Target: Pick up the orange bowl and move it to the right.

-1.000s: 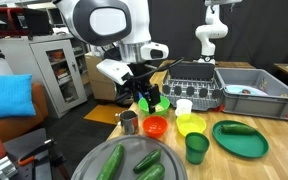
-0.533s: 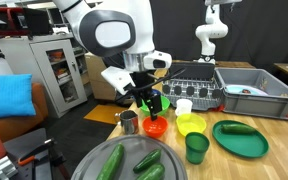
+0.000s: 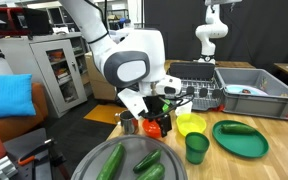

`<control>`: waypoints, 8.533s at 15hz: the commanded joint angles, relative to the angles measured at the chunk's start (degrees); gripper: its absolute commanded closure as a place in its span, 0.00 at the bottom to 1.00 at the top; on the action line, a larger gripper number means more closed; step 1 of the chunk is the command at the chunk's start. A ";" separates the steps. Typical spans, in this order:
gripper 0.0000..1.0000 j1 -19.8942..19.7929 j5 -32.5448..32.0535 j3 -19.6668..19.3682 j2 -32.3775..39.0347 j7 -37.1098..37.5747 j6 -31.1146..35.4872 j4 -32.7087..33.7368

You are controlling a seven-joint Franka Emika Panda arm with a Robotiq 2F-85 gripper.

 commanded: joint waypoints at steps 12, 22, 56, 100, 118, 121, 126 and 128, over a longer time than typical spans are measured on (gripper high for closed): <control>0.62 -0.77 -0.04 0.47 9.18 1.61 6.73 5.93; 0.98 -6.93 3.71 6.29 1.58 0.79 6.92 0.39; 0.92 -19.12 25.01 -0.64 -16.57 9.92 18.01 -26.77; 0.00 -42.53 31.08 15.48 -0.50 8.47 7.06 -5.34; 0.00 -56.60 30.49 35.36 -15.27 -17.19 4.88 -25.20; 0.00 -56.76 30.80 35.95 -13.38 -15.96 6.83 -25.10; 0.00 -56.76 30.81 35.85 -12.86 -15.91 6.85 -24.43; 0.00 -56.78 30.81 35.83 -12.70 -15.91 6.87 -24.37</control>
